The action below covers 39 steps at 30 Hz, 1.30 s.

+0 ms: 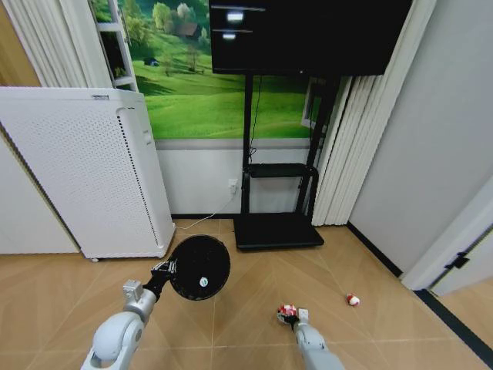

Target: Pick up the trash bin and place the garbage on the floor into it.

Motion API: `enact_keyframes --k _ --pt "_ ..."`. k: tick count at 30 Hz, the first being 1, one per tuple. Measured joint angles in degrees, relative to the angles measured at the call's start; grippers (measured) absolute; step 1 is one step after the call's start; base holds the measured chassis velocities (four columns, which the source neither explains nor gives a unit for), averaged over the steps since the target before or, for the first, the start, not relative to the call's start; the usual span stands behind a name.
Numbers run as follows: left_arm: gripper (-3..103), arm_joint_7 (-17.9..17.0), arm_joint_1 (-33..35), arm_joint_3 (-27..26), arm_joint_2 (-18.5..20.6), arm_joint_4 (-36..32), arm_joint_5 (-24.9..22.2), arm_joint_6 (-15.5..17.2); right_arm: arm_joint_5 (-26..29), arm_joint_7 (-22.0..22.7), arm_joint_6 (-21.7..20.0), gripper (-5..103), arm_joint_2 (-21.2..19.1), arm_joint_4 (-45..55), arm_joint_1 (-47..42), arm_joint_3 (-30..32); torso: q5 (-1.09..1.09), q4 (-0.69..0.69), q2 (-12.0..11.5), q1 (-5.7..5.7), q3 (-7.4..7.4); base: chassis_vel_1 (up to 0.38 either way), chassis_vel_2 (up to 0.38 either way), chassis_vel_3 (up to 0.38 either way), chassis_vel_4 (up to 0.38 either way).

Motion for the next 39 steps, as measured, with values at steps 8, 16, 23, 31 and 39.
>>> enact_keyframes --k 8,16,23,31,39 --pt "3 -0.4 0.3 -0.1 -0.4 -1.0 0.0 0.4 -1.2 -0.2 0.2 85 0.0 -1.9 0.9 -0.2 -0.03 -0.01 0.0 -0.01 -0.01 0.0 0.0 0.0 0.0" --pt "3 -0.7 0.6 -0.2 -0.4 -1.5 0.1 0.6 -2.4 -0.8 1.0 69 -0.1 -3.0 1.3 -0.3 -0.02 -0.01 0.0 -0.01 -0.02 0.0 0.0 0.0 0.0" --pt "3 -0.7 0.7 0.0 -0.1 -1.6 0.1 0.6 -2.4 -0.6 1.5 68 -0.1 -2.7 0.8 -0.1 0.0 0.01 0.0 -0.01 -0.01 0.0 0.0 0.0 0.0" --pt "3 -0.7 0.7 0.0 -0.1 -1.6 0.0 0.6 -2.6 0.6 0.9 67 -0.5 2.2 -2.1 0.4 0.05 -0.01 0.0 0.0 0.02 0.0 0.0 0.0 0.0" --pt "3 -0.7 0.4 -0.4 -0.5 -1.6 -0.1 0.6 -0.7 1.8 -1.6 67 -2.1 17.1 -6.4 5.7 0.03 -0.01 0.0 0.0 0.0 0.0 0.0 0.0 0.0"
